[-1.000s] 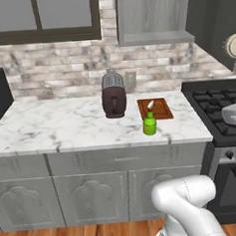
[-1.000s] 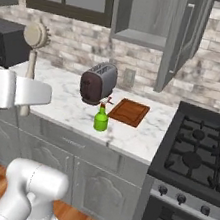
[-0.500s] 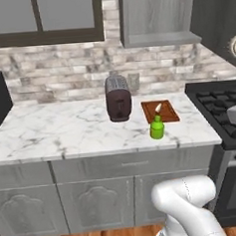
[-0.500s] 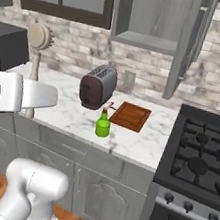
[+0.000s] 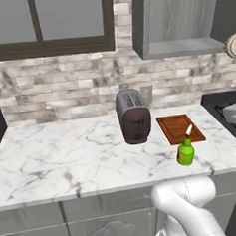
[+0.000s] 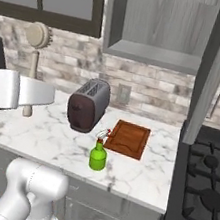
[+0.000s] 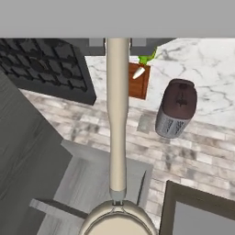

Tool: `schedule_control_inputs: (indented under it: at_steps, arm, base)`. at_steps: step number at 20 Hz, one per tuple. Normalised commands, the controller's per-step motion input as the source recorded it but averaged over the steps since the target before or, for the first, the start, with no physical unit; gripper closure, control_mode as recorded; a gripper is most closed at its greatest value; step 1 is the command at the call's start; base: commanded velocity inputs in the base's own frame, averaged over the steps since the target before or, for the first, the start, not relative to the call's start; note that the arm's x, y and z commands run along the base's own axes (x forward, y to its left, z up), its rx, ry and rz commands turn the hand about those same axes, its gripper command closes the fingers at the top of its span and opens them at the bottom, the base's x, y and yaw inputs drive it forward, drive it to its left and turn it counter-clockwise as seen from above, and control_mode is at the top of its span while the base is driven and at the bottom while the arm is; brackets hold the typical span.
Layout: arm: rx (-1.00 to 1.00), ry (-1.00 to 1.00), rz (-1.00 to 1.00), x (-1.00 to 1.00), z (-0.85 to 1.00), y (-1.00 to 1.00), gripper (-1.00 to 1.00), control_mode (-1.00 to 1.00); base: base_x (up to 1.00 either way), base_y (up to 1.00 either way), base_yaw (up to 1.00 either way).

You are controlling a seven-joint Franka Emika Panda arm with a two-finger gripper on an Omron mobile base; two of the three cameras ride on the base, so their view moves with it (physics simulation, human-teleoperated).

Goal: Grab the spray bottle from the cabinet, then place it next to the cutting board for sanitizing. Then grab the dish brush from the countertop next to the sink and place it next to the cutting board.

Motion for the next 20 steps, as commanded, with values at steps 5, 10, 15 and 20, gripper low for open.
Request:
schedule_control_inputs:
  at_steps: [5, 10, 15, 20]
  arm:
    - [0.00, 0.00, 0.00, 0.00, 0.00, 0.00, 1.00, 1.00]
    - [0.00, 0.00, 0.00, 0.00, 0.00, 0.00, 1.00, 1.00]
    - [0.00, 0.00, 0.00, 0.00, 0.00, 0.00, 1.00, 1.00]
    - [0.00, 0.00, 0.00, 0.00, 0.00, 0.00, 1.00, 1.00]
  base:
    - [0.63, 0.21, -0.28]
    - [0.49, 0.07, -0.29]
    - [0.28, 0.00, -0.22]
    - [0.40, 0.01, -0.23]
